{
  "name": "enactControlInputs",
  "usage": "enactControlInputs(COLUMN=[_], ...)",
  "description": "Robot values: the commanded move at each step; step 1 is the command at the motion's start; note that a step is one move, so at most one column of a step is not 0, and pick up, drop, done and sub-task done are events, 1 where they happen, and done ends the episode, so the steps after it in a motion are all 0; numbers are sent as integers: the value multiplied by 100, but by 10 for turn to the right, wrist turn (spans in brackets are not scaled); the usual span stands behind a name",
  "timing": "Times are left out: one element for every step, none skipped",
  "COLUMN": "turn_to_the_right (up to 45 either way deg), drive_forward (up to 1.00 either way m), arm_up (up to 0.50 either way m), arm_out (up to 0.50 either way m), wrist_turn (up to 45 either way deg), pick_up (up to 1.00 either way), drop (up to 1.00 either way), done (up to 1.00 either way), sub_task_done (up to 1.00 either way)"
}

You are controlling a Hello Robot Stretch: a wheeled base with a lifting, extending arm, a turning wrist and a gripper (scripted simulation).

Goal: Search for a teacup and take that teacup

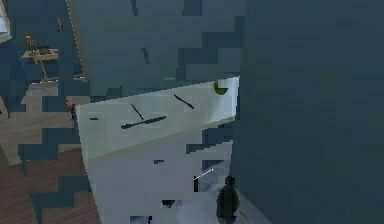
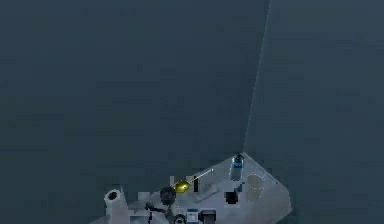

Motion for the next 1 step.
enactControlInputs(turn_to_the_right=[0], drive_forward=[0], arm_up=[0], arm_out=[0], wrist_turn=[0], pick_up=[0], drop=[0], done=[100], sub_task_done=[0])
